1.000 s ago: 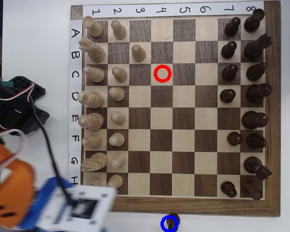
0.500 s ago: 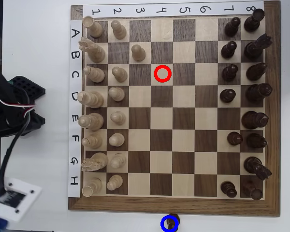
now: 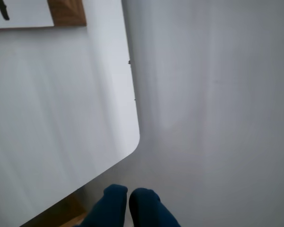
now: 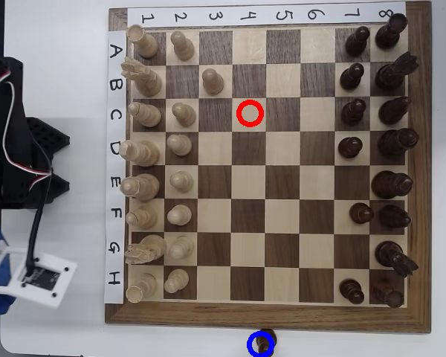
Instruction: Move the piece to destination
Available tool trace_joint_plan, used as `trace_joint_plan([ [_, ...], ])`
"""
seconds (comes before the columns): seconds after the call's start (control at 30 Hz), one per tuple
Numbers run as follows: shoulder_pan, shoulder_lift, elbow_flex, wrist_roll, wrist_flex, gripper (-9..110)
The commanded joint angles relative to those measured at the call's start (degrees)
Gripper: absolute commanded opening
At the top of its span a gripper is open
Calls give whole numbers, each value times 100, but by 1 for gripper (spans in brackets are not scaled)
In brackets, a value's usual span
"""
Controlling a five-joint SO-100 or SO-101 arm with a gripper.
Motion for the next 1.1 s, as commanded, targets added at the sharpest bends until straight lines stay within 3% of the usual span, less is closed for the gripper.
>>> trace_joint_plan([
  [0.0, 387, 782, 1441, -606, -712, 0],
  [1.07, 141, 1310, 1758, -879, -308, 0],
])
